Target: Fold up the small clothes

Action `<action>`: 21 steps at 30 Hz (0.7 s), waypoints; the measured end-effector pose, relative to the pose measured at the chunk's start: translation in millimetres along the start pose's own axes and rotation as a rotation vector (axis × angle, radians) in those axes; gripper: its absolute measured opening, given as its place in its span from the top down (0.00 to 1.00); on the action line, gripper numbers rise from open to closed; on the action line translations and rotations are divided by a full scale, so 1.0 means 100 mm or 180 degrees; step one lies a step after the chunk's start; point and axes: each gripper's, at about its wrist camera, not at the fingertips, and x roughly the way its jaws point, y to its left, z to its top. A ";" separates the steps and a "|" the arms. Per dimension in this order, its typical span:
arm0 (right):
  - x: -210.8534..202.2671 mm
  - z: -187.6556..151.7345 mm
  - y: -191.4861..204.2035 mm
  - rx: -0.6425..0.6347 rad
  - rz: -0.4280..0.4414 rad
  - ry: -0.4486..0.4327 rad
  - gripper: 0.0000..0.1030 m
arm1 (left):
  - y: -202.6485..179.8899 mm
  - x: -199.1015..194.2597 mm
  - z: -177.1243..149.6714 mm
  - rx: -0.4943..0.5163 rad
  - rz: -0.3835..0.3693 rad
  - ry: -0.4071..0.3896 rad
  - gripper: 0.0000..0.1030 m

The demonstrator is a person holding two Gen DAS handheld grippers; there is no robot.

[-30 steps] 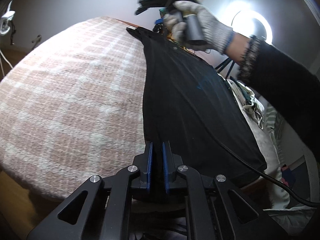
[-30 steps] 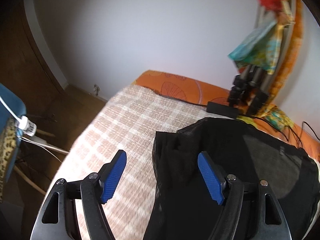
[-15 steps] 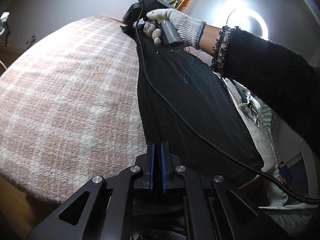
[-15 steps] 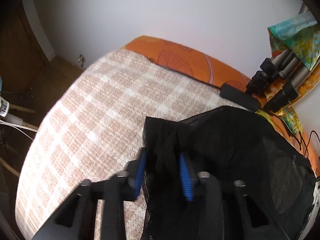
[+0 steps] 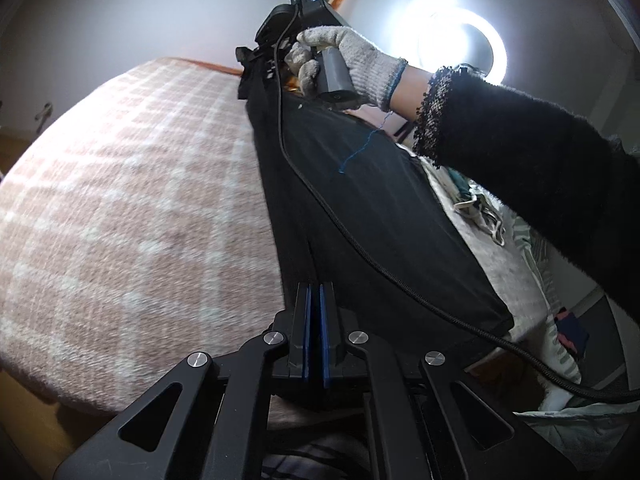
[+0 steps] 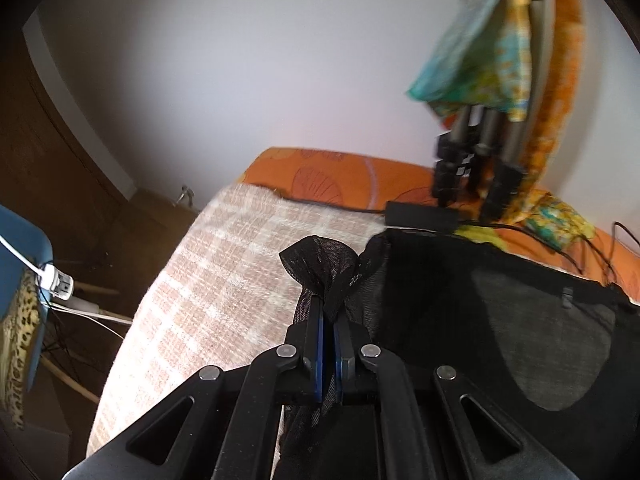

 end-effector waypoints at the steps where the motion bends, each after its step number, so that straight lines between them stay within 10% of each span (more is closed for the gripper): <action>1: -0.05 -0.01 -0.04 0.0015 0.0003 -0.0011 0.99 | -0.04 0.01 0.01 0.0036 -0.0012 0.0001 0.98; 21: -0.47 -0.53 -1.52 0.0946 -0.0176 -0.0162 0.99 | -0.71 0.53 -0.16 0.0741 -0.0169 0.0547 0.98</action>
